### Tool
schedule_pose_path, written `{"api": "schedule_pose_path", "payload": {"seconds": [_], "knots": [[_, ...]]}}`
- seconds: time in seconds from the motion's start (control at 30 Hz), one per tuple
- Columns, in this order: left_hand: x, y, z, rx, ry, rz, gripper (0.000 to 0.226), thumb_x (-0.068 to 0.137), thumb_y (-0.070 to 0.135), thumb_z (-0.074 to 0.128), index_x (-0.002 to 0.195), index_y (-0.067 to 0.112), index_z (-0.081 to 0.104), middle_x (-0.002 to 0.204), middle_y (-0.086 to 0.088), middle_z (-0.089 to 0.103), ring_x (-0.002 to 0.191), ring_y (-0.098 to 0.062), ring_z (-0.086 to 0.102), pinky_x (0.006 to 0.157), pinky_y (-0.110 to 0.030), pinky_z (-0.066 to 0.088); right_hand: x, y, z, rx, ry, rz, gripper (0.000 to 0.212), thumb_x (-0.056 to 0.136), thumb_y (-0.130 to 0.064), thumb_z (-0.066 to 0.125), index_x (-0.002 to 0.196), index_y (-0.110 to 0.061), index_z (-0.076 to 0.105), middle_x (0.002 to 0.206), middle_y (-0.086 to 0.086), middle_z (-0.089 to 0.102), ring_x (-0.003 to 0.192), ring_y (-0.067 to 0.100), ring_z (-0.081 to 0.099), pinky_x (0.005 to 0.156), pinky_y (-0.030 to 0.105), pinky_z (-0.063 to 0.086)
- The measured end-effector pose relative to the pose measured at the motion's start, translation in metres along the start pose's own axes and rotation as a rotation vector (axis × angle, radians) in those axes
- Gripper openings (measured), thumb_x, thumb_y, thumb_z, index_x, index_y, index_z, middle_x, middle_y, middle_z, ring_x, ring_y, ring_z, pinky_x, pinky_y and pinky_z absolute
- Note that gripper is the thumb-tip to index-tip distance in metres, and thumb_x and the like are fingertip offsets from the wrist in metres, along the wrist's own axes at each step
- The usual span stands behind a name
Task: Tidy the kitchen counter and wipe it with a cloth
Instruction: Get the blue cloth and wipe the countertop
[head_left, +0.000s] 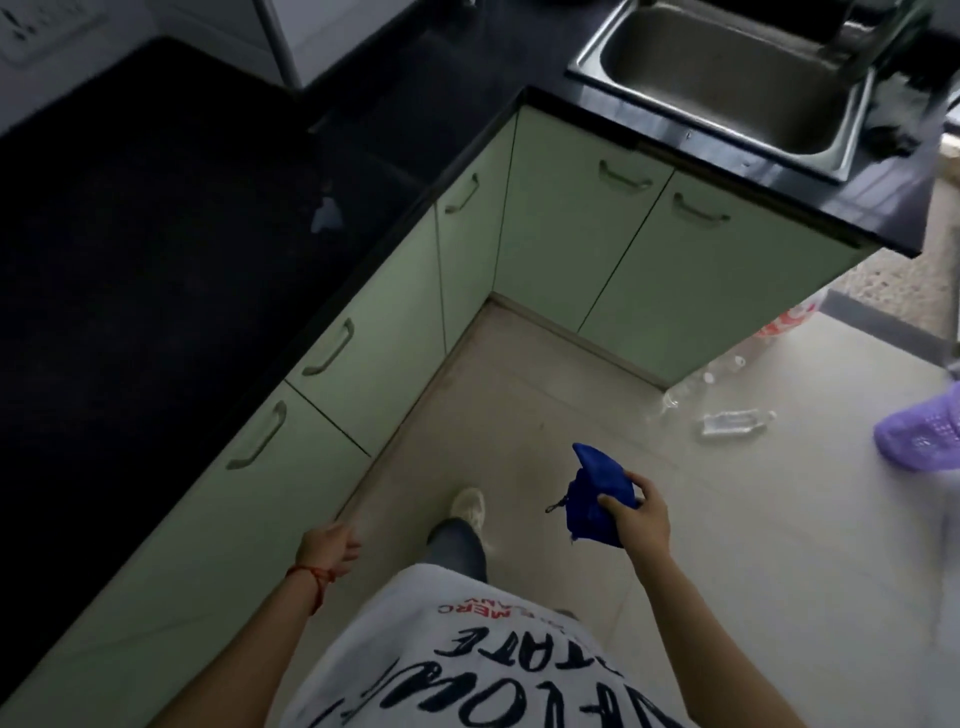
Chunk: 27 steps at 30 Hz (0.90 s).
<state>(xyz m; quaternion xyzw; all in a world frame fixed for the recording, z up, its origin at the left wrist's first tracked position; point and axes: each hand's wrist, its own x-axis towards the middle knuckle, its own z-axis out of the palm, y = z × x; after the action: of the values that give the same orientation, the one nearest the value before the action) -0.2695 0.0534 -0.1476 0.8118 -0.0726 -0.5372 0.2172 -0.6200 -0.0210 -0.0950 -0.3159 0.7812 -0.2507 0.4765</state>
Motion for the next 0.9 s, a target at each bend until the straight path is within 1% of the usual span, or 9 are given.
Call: {"api": "schedule_pose_path", "payload": {"seconds": [0.17, 0.33, 0.43, 0.5, 0.6, 0.7, 0.77, 0.8, 0.9], "knots": [[0.014, 0.108, 0.039, 0.084, -0.1, 0.144, 0.03, 0.092, 0.014, 0.048, 0.112, -0.006, 0.058, 0.071, -0.004, 0.058, 0.063, -0.015, 0.053, 0.058, -0.025, 0.04, 0.047, -0.053, 0.009, -0.015, 0.004, 0.004, 0.047, 0.081, -0.008, 0.065, 0.124, -0.017, 0.048, 0.112, 0.015, 0.056, 0.088, 0.027, 0.054, 0.065, 0.032, 0.047], [0.02, 0.203, 0.072, 0.079, -0.116, 0.288, 0.027, 0.092, 0.016, 0.048, 0.107, -0.002, 0.061, 0.071, 0.001, 0.059, 0.064, -0.011, 0.054, 0.057, -0.023, 0.042, 0.091, -0.096, 0.021, -0.053, -0.024, 0.005, 0.05, 0.08, -0.01, 0.066, 0.125, -0.017, 0.047, 0.116, 0.017, 0.058, 0.09, 0.029, 0.056, 0.072, 0.037, 0.049], [0.025, 0.23, 0.081, 0.043, -0.108, 0.281, 0.025, 0.092, 0.018, 0.047, 0.106, 0.002, 0.061, 0.073, 0.003, 0.06, 0.065, -0.01, 0.055, 0.057, -0.022, 0.042, 0.123, -0.125, 0.034, -0.084, -0.084, -0.004, 0.051, 0.079, -0.011, 0.067, 0.126, -0.018, 0.048, 0.119, 0.02, 0.058, 0.09, 0.031, 0.058, 0.066, 0.033, 0.049], [0.032, 0.239, 0.082, 0.0, -0.078, 0.24, 0.024, 0.092, 0.018, 0.047, 0.106, 0.004, 0.061, 0.075, 0.001, 0.061, 0.066, -0.01, 0.055, 0.057, -0.022, 0.042, 0.147, -0.153, 0.047, -0.104, -0.143, -0.025, 0.052, 0.08, -0.01, 0.066, 0.127, -0.018, 0.047, 0.118, 0.02, 0.058, 0.087, 0.03, 0.058, 0.06, 0.03, 0.049], [0.038, 0.248, 0.081, -0.1, 0.013, 0.187, 0.023, 0.092, 0.017, 0.048, 0.104, 0.003, 0.062, 0.082, -0.007, 0.063, 0.069, -0.014, 0.057, 0.062, -0.024, 0.043, 0.179, -0.202, 0.068, -0.143, -0.247, -0.117, 0.051, 0.08, -0.009, 0.066, 0.127, -0.017, 0.047, 0.119, 0.02, 0.057, 0.084, 0.029, 0.059, 0.07, 0.041, 0.054], [0.036, 0.259, 0.076, -0.239, 0.12, 0.146, 0.015, 0.091, 0.014, 0.048, 0.092, 0.009, 0.062, 0.075, -0.001, 0.062, 0.072, -0.019, 0.059, 0.071, -0.029, 0.045, 0.205, -0.263, 0.092, -0.207, -0.359, -0.252, 0.049, 0.08, -0.008, 0.066, 0.125, -0.016, 0.049, 0.124, 0.017, 0.055, 0.089, 0.028, 0.058, 0.076, 0.041, 0.053], [0.032, 0.267, 0.074, -0.347, 0.183, 0.131, 0.017, 0.091, 0.011, 0.048, 0.08, 0.014, 0.061, 0.073, 0.001, 0.061, 0.075, -0.022, 0.058, 0.07, -0.028, 0.045, 0.215, -0.307, 0.11, -0.236, -0.443, -0.342, 0.048, 0.081, -0.008, 0.065, 0.125, -0.016, 0.049, 0.126, 0.015, 0.054, 0.093, 0.027, 0.057, 0.074, 0.037, 0.052], [0.03, 0.271, 0.073, -0.401, 0.223, 0.137, 0.018, 0.09, 0.01, 0.048, 0.079, 0.015, 0.061, 0.074, 0.0, 0.061, 0.077, -0.023, 0.058, 0.068, -0.027, 0.045, 0.218, -0.328, 0.12, -0.241, -0.493, -0.389, 0.048, 0.081, -0.008, 0.065, 0.125, -0.016, 0.049, 0.125, 0.014, 0.055, 0.093, 0.025, 0.056, 0.071, 0.034, 0.052], [0.014, 0.282, 0.073, -0.473, 0.347, 0.203, 0.012, 0.089, 0.007, 0.052, 0.091, 0.01, 0.063, 0.08, -0.006, 0.065, 0.077, -0.023, 0.06, 0.069, -0.025, 0.047, 0.217, -0.384, 0.144, -0.19, -0.62, -0.48, 0.046, 0.081, -0.006, 0.066, 0.122, -0.019, 0.051, 0.114, 0.012, 0.06, 0.088, 0.023, 0.061, 0.059, 0.019, 0.056]]}}
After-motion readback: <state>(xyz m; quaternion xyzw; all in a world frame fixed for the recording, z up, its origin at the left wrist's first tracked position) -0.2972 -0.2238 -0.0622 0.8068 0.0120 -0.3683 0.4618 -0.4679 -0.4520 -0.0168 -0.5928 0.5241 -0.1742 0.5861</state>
